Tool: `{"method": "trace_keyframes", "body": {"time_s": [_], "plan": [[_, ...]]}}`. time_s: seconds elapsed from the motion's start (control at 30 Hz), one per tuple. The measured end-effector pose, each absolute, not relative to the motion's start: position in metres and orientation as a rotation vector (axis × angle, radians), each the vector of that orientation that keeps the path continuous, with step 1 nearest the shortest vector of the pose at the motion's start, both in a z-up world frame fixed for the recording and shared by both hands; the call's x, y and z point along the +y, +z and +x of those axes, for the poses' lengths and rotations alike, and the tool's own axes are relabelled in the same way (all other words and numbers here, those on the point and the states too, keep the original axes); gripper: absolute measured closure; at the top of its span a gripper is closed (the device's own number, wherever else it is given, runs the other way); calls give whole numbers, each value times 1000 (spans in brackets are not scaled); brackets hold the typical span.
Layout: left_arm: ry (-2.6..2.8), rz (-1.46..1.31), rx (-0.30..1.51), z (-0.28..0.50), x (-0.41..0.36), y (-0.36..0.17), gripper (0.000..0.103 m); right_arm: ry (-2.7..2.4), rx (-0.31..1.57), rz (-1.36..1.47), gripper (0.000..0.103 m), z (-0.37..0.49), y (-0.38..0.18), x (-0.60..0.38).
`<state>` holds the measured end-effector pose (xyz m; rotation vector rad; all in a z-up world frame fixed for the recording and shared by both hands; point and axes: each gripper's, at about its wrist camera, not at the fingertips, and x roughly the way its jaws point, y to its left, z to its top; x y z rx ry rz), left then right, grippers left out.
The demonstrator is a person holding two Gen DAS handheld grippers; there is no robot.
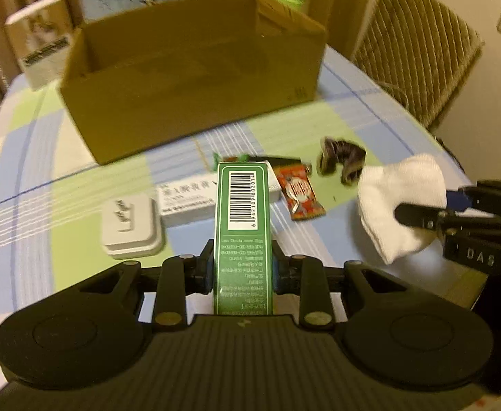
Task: Organize objects
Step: 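Grasp the green medicine box with the left gripper while the right gripper grasps the white cloth, then lower the green box and white cloth into the cardboard box, open both grippers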
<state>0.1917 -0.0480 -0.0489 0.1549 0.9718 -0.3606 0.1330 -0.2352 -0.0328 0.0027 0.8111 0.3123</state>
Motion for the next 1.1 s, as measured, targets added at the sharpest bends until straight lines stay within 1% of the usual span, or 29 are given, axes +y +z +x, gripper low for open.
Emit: {"method": "trace_keyframes", "body": {"time_s": [0.33,0.6,0.87,1.1], "plan": [[-299,134,913,181,-30,-7,78,351,767,-35,75,130,-7,-222],[-296,139,888,181,-30,11,78,383,774,-33,75,140,7,-218],[-301,140,889,204,-33,21,78,411,762,-18,75,167,30,-216],[-295,147,886,244,-30,37,78,421,731,-40,75,213,58,-213]]}}
